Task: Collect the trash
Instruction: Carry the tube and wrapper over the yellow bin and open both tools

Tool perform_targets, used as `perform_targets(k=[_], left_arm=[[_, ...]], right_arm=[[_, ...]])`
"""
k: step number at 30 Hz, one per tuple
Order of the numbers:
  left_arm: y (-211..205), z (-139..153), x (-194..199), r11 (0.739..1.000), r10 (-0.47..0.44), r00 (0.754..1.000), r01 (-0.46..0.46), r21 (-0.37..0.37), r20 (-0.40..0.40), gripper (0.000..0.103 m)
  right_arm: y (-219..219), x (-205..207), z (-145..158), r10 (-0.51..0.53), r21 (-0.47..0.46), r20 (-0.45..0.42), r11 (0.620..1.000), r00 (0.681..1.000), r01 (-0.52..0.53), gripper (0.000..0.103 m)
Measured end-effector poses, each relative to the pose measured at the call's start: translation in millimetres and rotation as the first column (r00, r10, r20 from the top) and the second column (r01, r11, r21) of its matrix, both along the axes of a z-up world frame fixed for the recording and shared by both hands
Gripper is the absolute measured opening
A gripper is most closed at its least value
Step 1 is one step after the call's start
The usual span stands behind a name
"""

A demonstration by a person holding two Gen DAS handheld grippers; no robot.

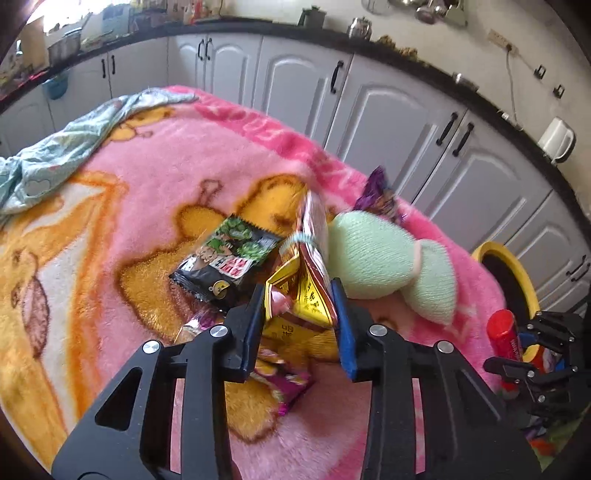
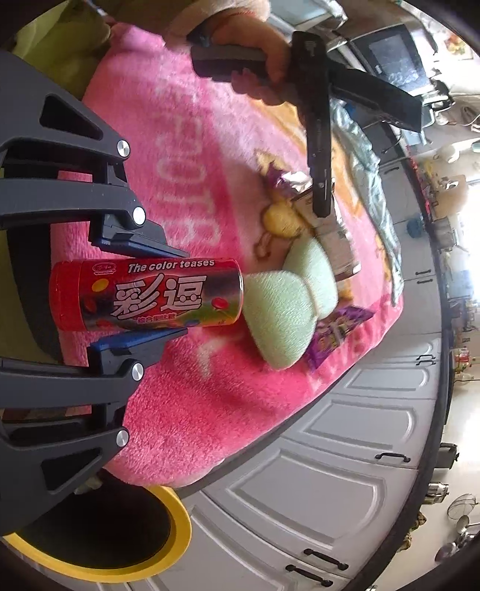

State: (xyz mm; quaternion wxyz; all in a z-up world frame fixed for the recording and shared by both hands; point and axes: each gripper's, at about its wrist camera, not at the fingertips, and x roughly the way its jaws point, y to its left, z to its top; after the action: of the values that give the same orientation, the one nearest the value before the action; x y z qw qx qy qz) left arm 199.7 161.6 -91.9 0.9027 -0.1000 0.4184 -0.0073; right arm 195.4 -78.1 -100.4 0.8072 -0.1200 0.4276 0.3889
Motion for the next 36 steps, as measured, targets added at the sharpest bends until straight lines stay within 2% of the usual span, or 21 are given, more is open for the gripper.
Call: perform_targets(k=[3, 10, 18, 25, 36], left_arm=[[-6, 15, -9, 0.999, -0.008, 0.999, 0.01, -0.039, 0.045, 0.027], [-34, 53, -21, 0.997, -0.042, 0.989, 0.052, -0.064, 0.141, 0.026], [-98, 85, -18, 0.979, -0.182, 0.96, 0.197, -0.052, 0.214, 0.027], [-160, 83, -3, 0.952, -0.285, 0.935, 0.302, -0.049, 0.21, 0.027], [-252, 59, 19, 0.894, -0.44, 0.885, 0.448, -0.018, 0.154, 0.027]], right_arm=[[-6, -2, 13, -0.007, 0.036, 0.009, 0.999, 1.0, 0.007, 0.032], [-35, -2, 46, -0.066, 0.109, 0.046, 0.992, 0.997, 0.061, 0.032], [-103, 8, 70, -0.222, 0.164, 0.083, 0.965, 0.971, 0.207, 0.032], [-182, 17, 74, -0.401, 0.21, 0.074, 0.901, 0.913, 0.379, 0.032], [-258, 24, 61, -0.556, 0.252, 0.032, 0.809, 0.831, 0.531, 0.032]])
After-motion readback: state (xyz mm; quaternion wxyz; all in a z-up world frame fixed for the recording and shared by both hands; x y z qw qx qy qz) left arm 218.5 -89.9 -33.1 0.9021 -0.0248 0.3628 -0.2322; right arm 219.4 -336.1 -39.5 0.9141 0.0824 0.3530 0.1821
